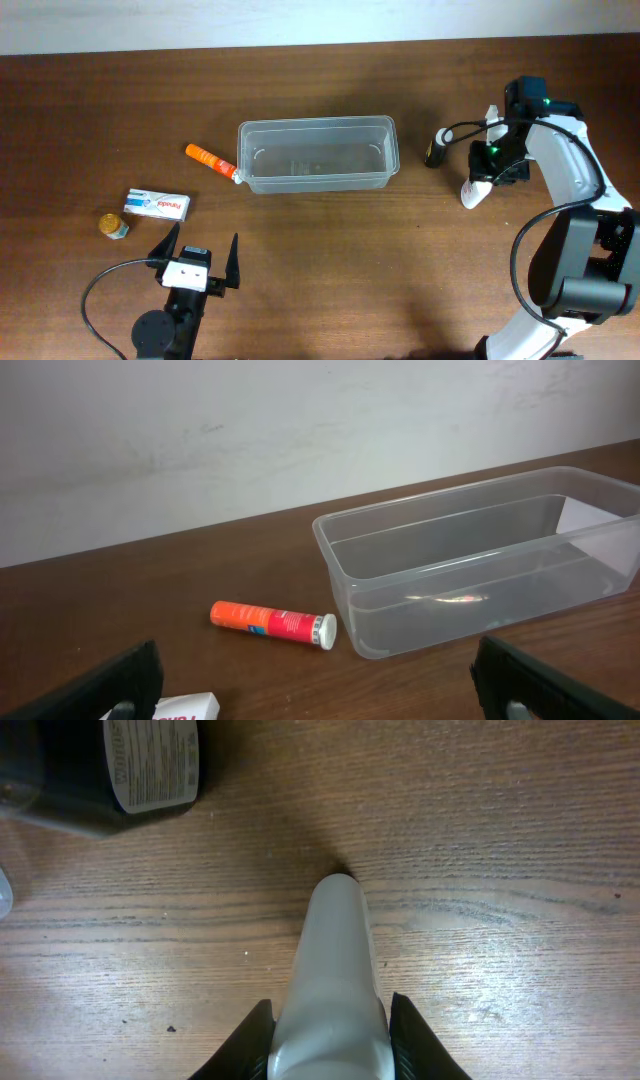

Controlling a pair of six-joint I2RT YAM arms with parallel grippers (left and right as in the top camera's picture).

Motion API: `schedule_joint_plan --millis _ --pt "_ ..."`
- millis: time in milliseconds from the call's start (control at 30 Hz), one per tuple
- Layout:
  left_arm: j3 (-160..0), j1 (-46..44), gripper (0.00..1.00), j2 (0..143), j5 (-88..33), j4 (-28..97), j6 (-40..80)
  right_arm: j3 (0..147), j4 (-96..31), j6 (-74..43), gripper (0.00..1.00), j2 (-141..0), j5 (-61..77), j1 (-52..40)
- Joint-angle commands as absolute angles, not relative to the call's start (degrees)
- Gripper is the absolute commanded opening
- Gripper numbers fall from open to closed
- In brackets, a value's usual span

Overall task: Pack container
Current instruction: 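Lift the white spray bottle and lower it into the container's right end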

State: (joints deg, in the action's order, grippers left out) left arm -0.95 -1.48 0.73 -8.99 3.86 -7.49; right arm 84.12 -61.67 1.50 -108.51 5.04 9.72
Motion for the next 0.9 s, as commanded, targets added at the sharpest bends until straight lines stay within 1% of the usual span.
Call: schedule_joint_plan --millis 0,167,367,500,633,667,867 --pt "-0.51 -1.21 0.99 0.34 -8.75 3.86 -7.35 85.21 -63.42 1.06 0.21 -107.53 5.17 9.78" --pt "-0.51 -1.21 0.99 0.34 -8.75 3.86 -7.35 90.70 -68.82 1.08 0.21 -105.60 5.15 9.78" --pt "-0.51 -1.21 0.99 0.34 -8.75 3.86 -7.35 103.81 -80.42 1.08 0.21 -105.30 5.17 9.72" --pt "-0.51 -1.21 0.99 0.34 -8.75 3.86 -7.35 111.90 -85.38 1.04 0.21 -105.25 5.43 8.80" --pt "-0.51 -1.21 0.99 0.34 -8.75 3.86 -7.38 118.78 -88.09 0.99 0.21 -105.23 5.41 5.76" --pt "-0.51 -1.21 0.99 0.34 -8.75 3.86 -7.35 121.38 -88.12 -0.05 0.21 -105.23 5.39 3.20" --pt "-0.51 -1.21 0.99 0.34 -8.75 3.86 -7.35 123.28 -83.83 -2.50 0.22 -105.27 5.34 -6.35"
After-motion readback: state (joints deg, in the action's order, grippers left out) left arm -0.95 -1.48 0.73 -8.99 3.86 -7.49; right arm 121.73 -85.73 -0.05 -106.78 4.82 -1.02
